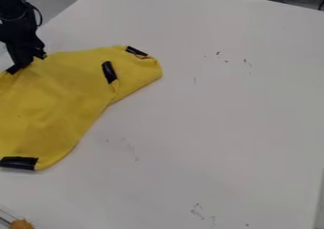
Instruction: Fold the cloth from left to right
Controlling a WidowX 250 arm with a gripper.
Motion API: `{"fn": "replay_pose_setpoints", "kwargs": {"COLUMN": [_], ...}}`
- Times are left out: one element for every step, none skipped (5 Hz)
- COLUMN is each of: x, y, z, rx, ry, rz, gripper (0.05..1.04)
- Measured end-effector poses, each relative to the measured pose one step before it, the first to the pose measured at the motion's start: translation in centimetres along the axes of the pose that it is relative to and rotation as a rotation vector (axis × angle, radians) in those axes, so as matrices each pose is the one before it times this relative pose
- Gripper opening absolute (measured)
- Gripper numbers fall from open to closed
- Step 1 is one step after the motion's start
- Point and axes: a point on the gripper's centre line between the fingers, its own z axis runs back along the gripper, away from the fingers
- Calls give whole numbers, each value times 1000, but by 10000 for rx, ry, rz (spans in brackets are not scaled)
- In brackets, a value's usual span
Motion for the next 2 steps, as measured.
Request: {"fn": "replay_pose_setpoints", "kwargs": {"x": [1328, 612], "y": [-51, -2017], "z": [4704, 3532], "rx": [1125, 475], "ry": [-554, -382], "rz": [-284, -190], "gripper": [68, 67]}}
